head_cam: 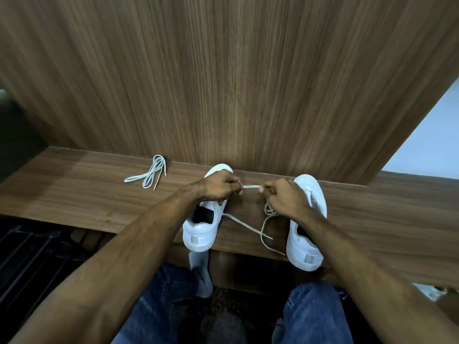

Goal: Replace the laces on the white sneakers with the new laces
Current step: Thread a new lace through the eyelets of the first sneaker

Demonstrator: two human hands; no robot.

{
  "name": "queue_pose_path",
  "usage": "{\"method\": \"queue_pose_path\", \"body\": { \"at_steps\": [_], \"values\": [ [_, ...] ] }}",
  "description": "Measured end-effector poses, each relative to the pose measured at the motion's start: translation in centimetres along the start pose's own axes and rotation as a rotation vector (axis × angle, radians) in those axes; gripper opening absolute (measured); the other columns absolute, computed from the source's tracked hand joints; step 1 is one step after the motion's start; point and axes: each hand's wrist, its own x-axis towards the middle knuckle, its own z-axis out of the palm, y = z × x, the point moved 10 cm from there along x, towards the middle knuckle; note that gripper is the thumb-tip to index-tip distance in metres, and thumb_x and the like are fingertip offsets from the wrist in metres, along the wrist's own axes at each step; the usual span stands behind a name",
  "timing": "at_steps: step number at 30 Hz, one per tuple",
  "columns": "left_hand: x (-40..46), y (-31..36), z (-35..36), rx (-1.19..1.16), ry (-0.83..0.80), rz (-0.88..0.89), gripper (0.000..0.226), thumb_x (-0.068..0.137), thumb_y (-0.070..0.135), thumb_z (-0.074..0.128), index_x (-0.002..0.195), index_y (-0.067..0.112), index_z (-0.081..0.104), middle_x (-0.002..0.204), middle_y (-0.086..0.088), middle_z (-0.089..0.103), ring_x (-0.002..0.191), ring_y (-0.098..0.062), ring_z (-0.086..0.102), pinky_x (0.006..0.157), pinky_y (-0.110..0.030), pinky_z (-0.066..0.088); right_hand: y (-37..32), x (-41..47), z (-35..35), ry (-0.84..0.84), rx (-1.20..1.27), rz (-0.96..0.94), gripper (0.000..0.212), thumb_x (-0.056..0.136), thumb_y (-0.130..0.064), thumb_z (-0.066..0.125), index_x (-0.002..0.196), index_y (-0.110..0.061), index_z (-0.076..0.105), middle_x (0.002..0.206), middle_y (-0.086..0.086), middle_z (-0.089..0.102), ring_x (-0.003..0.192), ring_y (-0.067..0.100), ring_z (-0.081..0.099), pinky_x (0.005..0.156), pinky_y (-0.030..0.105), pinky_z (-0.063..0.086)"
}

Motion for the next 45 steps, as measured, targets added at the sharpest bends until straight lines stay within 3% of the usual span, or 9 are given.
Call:
{"method": "queue_pose_path", "body": {
  "at_steps": [9,13,17,20,24,29,37,41,45],
  "values": [
    [-0.9,-4.8,-2.9,-0.098,0.12,-0.062,0.025,0.095,0.006,0.045,0.077,0.005,0.062,0.055,-0.008,0.041,0.043,-0.017,0.038,0.036,-0.021,0.037,12.0,-2.6,-5.2,0.168,-0.149,0.551,0.029,0.09,-0.027,0.052,0.111,-0.02,0.07,0.116,0.019,0.065,0.11,0.039,0.059,0.088,0.04,0.049],
    [-0.2,-3.6,-1.6,-0.088,0.101,-0.063,0.024,0.094,0.009,0.046,0.078,0.006,0.065,0.051,0.001,0.044,0.043,-0.008,0.042,0.041,-0.021,0.04,8.9,-1.4,-2.5,0.095,-0.217,0.313,0.036,0.087,-0.028,0.058,0.119,-0.012,0.062,0.124,0.009,0.058,0.116,0.032,0.054,0.093,0.038,0.047],
    [0.2,-1.6,1.4,-0.051,0.011,-0.025,0.024,0.096,0.013,0.045,0.087,0.002,0.065,0.058,-0.004,0.047,0.048,-0.009,0.045,0.043,-0.022,0.043,0.8,-0.6,1.4,-0.013,0.121,-0.049,0.036,0.087,-0.028,0.065,0.121,-0.018,0.061,0.123,0.001,0.058,0.113,0.022,0.056,0.094,0.038,0.045],
    [0.3,-1.3,2.3,-0.034,-0.011,-0.011,0.027,0.097,0.015,0.046,0.092,-0.006,0.062,0.066,-0.017,0.053,0.053,-0.014,0.047,0.042,-0.022,0.044,-2.2,-0.3,2.9,-0.038,0.056,-0.154,0.015,0.088,-0.023,0.06,0.099,-0.017,0.068,0.105,0.004,0.063,0.105,0.026,0.058,0.086,0.039,0.046],
    [-0.4,-2.5,1.2,-0.045,0.013,-0.023,0.025,0.097,0.014,0.046,0.088,0.0,0.065,0.056,0.007,0.058,0.051,-0.008,0.048,0.046,-0.024,0.045,0.2,-0.4,1.4,0.042,-0.029,-0.035,0.012,0.086,-0.019,0.059,0.082,-0.02,0.07,0.092,-0.001,0.071,0.093,0.023,0.062,0.071,0.027,0.038],
    [-1.1,-4.8,-0.2,-0.111,0.04,-0.064,0.024,0.095,0.013,0.047,0.088,0.0,0.066,0.064,-0.013,0.05,0.057,-0.017,0.047,0.044,-0.022,0.045,5.9,-1.7,-0.5,0.074,-0.046,0.205,0.018,0.087,-0.021,0.056,0.088,-0.023,0.073,0.096,0.001,0.073,0.098,0.025,0.064,0.079,0.033,0.049],
    [-0.4,-2.9,2.1,-0.083,0.0,-0.038,0.029,0.099,0.021,0.05,0.088,-0.002,0.065,0.057,-0.004,0.05,0.047,-0.013,0.047,0.046,-0.023,0.044,-1.3,-1.1,2.8,-0.065,0.09,-0.107,0.04,0.086,-0.025,0.065,0.125,-0.017,0.059,0.125,0.003,0.061,0.116,0.023,0.056,0.094,0.033,0.044],
    [-0.4,-2.8,2.0,-0.073,0.016,-0.024,0.03,0.098,0.02,0.051,0.073,0.004,0.058,0.057,-0.006,0.05,0.047,-0.014,0.047,0.044,-0.021,0.042,-2.7,-0.8,3.8,-0.035,0.078,-0.098,0.013,0.091,-0.027,0.057,0.093,-0.023,0.07,0.091,0.002,0.073,0.091,0.024,0.066,0.072,0.033,0.048],
    [-0.6,-5.2,-0.4,-0.101,0.132,-0.03,0.029,0.093,0.023,0.058,0.083,-0.004,0.064,0.075,-0.02,0.065,0.063,-0.016,0.057,0.06,-0.031,0.052,0.5,-0.8,4.0,-0.031,0.216,0.08,0.022,0.089,-0.018,0.057,0.075,-0.026,0.072,0.064,-0.006,0.069,0.066,0.008,0.065,0.064,0.024,0.047]
  ]
}}
